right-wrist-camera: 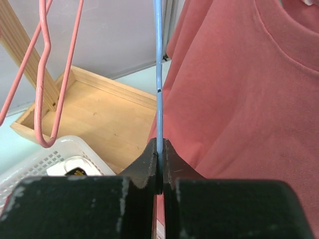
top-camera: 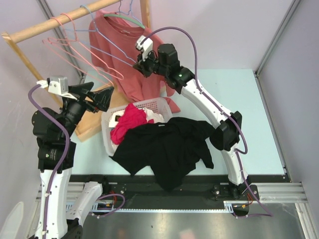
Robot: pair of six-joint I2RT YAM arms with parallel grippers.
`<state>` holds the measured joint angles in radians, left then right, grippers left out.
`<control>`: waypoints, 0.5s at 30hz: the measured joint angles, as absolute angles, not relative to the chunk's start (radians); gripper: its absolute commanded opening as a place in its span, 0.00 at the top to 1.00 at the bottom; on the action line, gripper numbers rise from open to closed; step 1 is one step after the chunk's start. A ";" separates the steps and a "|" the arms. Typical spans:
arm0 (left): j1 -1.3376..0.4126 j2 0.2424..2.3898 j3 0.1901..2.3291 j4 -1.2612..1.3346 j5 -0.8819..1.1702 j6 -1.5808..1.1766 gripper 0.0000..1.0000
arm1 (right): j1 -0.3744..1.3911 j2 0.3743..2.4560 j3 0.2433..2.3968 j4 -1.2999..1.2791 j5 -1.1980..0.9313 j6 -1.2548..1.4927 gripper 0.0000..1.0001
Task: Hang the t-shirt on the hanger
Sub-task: Pick up the hanger from the clothesline.
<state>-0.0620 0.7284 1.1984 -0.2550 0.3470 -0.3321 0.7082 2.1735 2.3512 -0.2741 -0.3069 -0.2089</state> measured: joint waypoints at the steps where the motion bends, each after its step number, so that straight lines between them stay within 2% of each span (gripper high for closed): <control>1: -0.062 0.730 1.198 -0.255 0.347 -0.332 0.00 | 0.704 2.173 2.351 -0.268 -0.313 -0.200 1.00; 15: -0.062 0.753 1.198 -0.249 0.348 -0.330 0.00 | 0.569 2.152 2.351 -0.183 -0.499 0.007 1.00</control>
<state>-0.0620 0.7528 1.1984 -0.2485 0.3477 -0.3302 0.5690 2.1525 2.3512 -0.1833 -0.4992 0.0067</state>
